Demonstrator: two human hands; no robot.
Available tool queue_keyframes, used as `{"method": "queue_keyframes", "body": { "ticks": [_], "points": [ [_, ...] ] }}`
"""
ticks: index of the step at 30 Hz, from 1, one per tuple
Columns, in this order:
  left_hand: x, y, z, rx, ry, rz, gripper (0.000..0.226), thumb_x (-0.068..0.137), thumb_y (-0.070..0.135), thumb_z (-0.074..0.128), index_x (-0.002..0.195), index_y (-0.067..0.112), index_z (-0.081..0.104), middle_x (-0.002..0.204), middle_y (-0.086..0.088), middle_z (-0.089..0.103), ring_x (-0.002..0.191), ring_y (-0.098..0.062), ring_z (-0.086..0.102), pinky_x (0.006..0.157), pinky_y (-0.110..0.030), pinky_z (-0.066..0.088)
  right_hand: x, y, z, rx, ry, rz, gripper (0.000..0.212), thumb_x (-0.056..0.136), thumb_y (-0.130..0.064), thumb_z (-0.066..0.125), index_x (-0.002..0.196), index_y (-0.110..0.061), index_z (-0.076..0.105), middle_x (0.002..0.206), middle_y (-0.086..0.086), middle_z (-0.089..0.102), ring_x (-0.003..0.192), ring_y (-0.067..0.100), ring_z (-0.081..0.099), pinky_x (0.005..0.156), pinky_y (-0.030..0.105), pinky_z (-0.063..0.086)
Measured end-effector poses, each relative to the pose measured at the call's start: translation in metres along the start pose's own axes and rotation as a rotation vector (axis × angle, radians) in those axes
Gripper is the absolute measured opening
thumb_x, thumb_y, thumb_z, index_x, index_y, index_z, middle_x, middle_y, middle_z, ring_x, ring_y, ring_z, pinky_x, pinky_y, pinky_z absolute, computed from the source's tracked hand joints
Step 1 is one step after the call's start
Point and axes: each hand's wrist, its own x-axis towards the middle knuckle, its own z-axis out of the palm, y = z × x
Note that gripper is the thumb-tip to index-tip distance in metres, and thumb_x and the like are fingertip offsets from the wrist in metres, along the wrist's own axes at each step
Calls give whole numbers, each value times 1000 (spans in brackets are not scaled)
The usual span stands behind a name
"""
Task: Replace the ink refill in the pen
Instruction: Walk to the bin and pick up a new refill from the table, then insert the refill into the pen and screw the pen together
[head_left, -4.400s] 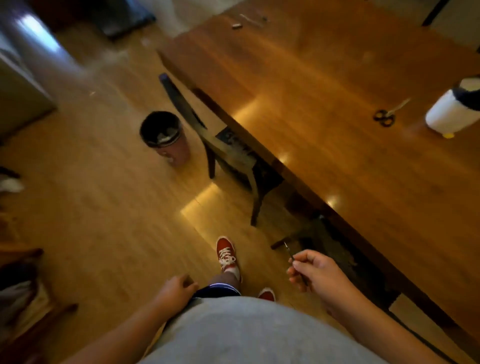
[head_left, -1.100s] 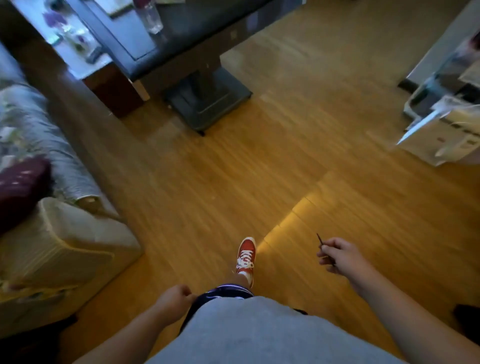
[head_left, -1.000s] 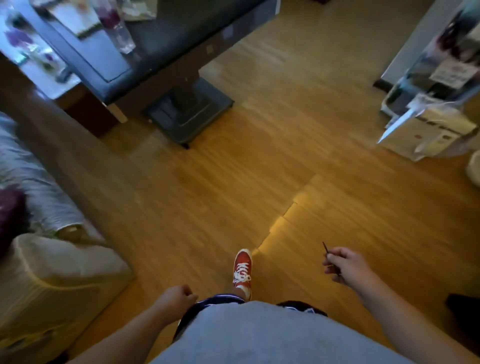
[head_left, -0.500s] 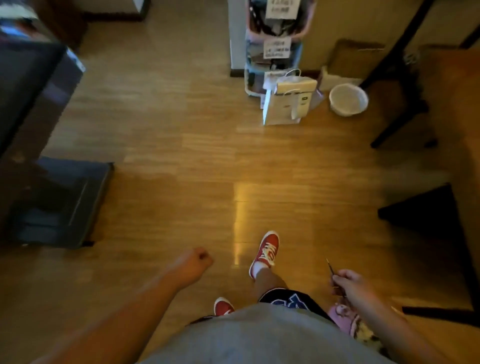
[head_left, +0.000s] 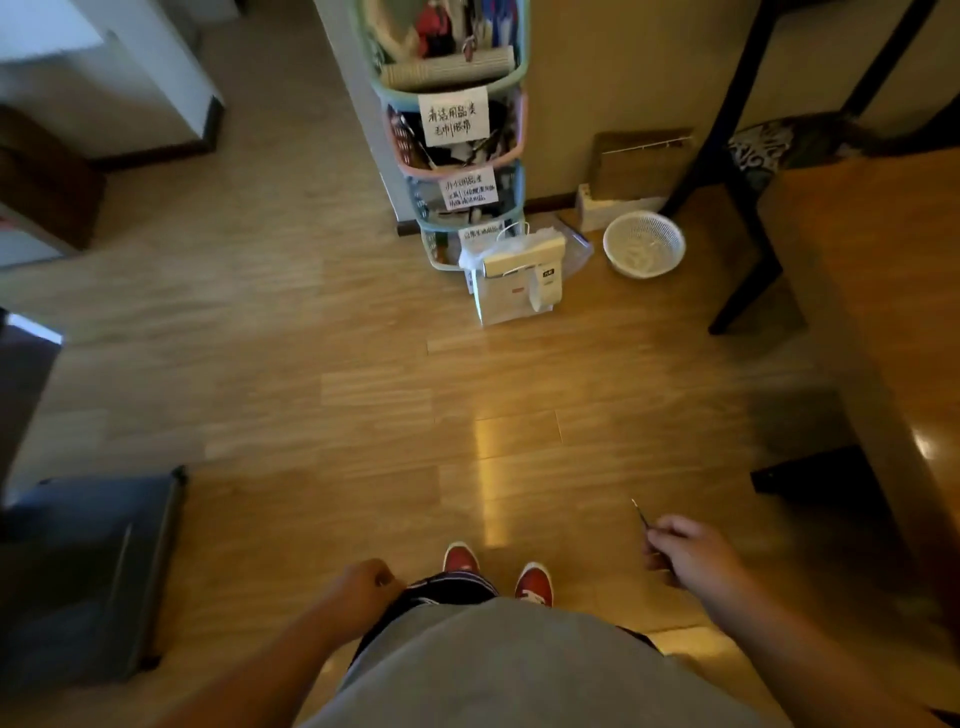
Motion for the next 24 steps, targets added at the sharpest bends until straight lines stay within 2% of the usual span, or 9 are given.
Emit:
{"method": "queue_keyframes", "body": {
  "ticks": [3,7,11,14,17,20,24],
  "points": [
    [28,25,-27,31,-29,-17,24,93,34,54,82,14,63,88,-8,65,77,-18,58,71,-31,48,29,-45,-7,17,-3,-44,17,95,-11,53,85,-9,66,78,8,69,69,21,65,57,32,45],
    [79,79,-69,144,-61,39,24,93,36,54,73,22,55,77,1,58,71,-15,53,64,-29,40,68,-96,-25,98,27,-61,19,96,-6,51,80,-9,63,77,9,64,66,20,61,57,32,42],
    [136,156,-119,216,-89,123,24,94,36,53,75,21,55,81,-2,60,76,-19,55,70,-31,43,90,-120,-59,208,115,25,16,96,-7,50,89,-4,64,77,11,64,65,18,59,55,27,42],
    [170,240,-152,278,-143,197,26,94,36,54,73,21,53,79,-2,57,73,-19,54,70,-33,43,94,-117,-90,333,201,118,15,96,-6,51,91,-2,65,76,12,64,65,20,58,55,29,43],
    [197,332,-170,388,-169,357,24,94,35,54,75,20,56,82,-3,60,75,-17,55,68,-29,42,86,-102,-117,433,333,218,15,96,-6,51,90,-4,65,78,12,65,68,23,59,58,31,44],
    [207,422,-165,485,-211,477,23,94,32,55,76,20,57,83,-3,60,78,-16,56,69,-27,41,69,-83,-136,581,405,286,17,95,-1,49,86,0,63,74,15,61,61,21,54,53,29,40],
    [214,523,-132,531,-252,596,21,91,22,62,76,8,63,86,-20,66,83,-32,63,79,-40,50,52,-61,-157,744,515,348,15,95,0,48,90,2,62,75,16,60,62,22,52,54,29,38]
  ]
}}
